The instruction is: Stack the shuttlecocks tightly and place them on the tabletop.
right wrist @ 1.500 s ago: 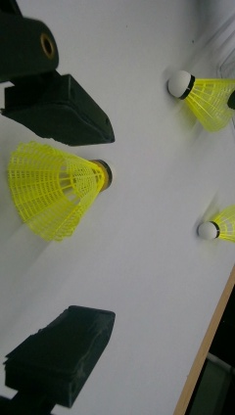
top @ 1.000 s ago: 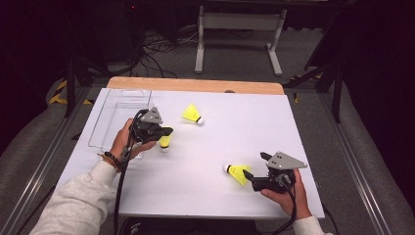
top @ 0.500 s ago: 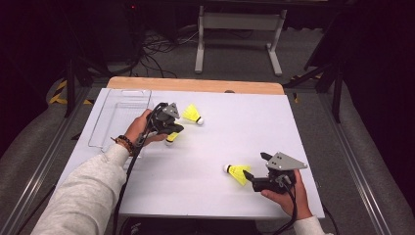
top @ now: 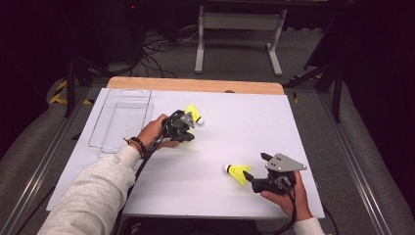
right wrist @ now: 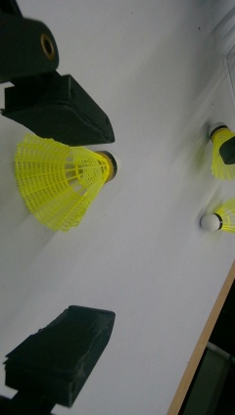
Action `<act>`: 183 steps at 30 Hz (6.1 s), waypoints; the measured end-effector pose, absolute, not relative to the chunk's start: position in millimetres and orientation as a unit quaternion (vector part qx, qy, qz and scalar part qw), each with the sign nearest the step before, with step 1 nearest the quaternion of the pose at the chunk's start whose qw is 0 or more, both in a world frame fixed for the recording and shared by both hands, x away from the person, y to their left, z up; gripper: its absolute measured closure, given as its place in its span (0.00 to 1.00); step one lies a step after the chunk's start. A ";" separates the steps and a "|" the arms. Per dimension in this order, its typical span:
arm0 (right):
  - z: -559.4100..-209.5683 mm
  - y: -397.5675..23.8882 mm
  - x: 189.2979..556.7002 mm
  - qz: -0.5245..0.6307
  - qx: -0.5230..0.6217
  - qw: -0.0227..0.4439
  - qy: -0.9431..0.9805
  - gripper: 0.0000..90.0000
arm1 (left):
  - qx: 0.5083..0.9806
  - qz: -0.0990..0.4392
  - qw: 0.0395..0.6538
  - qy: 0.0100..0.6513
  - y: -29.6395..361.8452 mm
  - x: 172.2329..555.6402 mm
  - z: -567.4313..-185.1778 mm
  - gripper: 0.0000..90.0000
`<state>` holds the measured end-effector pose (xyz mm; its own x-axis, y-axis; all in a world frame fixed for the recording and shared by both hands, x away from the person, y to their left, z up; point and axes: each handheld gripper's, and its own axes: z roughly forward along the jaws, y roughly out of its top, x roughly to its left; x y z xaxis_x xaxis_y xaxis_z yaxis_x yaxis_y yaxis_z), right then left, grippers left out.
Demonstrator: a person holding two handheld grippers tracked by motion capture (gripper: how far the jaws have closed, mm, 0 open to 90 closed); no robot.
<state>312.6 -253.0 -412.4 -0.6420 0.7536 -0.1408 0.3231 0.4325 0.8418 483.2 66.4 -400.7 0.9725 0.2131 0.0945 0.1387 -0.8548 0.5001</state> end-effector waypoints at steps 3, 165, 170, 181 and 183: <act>-413.3 -252.8 312.3 0.413 0.335 0.258 0.807 0.18 | 0.961 0.071 0.253 0.091 62.0 480.4 -405.4 1.00; -389.9 -86.9 534.6 0.332 0.293 0.172 0.880 0.30 | 0.784 0.235 0.536 0.209 289.3 320.2 -427.8 0.06; -404.2 -88.0 552.1 0.305 0.303 0.162 0.888 0.31 | 0.781 0.234 0.537 0.217 293.3 319.9 -429.6 0.06; -427.9 -87.3 569.8 0.264 0.308 0.143 0.903 0.50 | 0.785 0.237 0.529 0.218 292.2 318.1 -429.0 0.06; -431.6 -86.0 570.0 0.254 0.308 0.138 0.906 0.55 | 0.785 0.236 0.529 0.219 292.9 318.7 -429.6 0.06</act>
<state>570.0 -86.0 -431.6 -0.7720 0.6288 -0.0933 0.4889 0.6811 0.5451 318.7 292.9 -429.6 0.7933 0.5929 0.1382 0.0941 -0.3437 0.9344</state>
